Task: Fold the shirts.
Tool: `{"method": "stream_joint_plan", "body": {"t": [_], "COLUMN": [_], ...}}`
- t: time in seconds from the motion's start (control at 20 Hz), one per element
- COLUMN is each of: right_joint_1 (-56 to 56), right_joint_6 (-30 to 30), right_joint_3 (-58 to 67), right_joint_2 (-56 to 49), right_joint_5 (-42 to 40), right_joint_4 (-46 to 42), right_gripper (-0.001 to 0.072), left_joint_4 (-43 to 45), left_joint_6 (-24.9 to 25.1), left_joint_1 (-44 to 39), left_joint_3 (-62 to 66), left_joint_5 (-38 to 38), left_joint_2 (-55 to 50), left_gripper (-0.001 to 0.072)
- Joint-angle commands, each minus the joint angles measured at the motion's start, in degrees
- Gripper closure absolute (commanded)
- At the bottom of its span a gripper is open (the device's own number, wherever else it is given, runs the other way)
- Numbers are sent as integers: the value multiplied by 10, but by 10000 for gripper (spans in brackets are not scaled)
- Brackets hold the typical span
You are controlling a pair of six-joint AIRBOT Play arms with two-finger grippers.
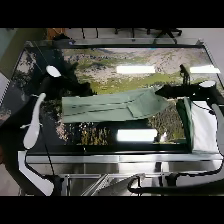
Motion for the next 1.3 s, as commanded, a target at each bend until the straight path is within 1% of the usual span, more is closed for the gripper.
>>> {"method": "stream_joint_plan", "body": {"t": [0.0, 0.05, 0.15, 0.3, 0.4, 0.5, 0.6, 0.65, 0.7, 0.8, 0.9, 0.95, 1.05, 1.1, 1.15, 1.2, 1.25], "right_joint_1": [-23, -26, -29, -28, -26, -14, 14, 40, 74, 151, 250, 299, 412, 473, 527, 579, 612], "right_joint_6": [50, 61, 78, 98, 105, 110, 114, 114, 114, 114, 114, 114, 108, 84, 45, -2, -36], "right_joint_3": [75, 98, 129, 150, 150, 150, 150, 150, 150, 150, 150, 150, 150, 150, 150, 150, 151], "right_joint_2": [21, 22, 24, 28, 33, 33, 33, 33, 33, 27, 8, -6, -52, -85, -122, -165, -198], "right_joint_5": [89, 109, 140, 176, 176, 174, 159, 143, 120, 60, -28, -76, -204, -286, -367, -452, -506], "right_joint_4": [4, 4, 5, 5, 5, 14, 25, 29, 29, 28, 29, 29, 28, 28, 28, 28, 28], "right_gripper": [698, 697, 697, 697, 697, 697, 697, 697, 697, 697, 696, 697, 696, 695, 616, 346, 197], "left_joint_4": [1, 0, 0, -1, -1, -1, -2, -2, -2, 0, -1, -1, -1, -1, -1, -1, -1], "left_joint_6": [2, 2, 1, -20, -31, -29, -23, -6, 1, 11, 11, 11, 12, 18, 26, 36, 47], "left_joint_1": [-130, -163, -215, -254, -256, -234, -192, -163, -132, -57, 23, 61, 133, 160, 182, 200, 214], "left_joint_3": [-47, -36, 10, 97, 156, 217, 254, 250, 233, 178, 140, 127, 94, 78, 59, 36, 11], "left_joint_5": [143, 158, 162, 147, 92, 2, -78, -101, -111, -105, -105, -106, -103, -104, -104, -101, -99], "left_joint_2": [-19, -40, -93, -161, -186, -182, -140, -99, -51, 63, 162, 204, 279, 305, 329, 349, 366], "left_gripper": [687, 687, 687, 687, 687, 687, 687, 687, 688, 687, 687, 687, 687, 687, 687, 687, 687]}}
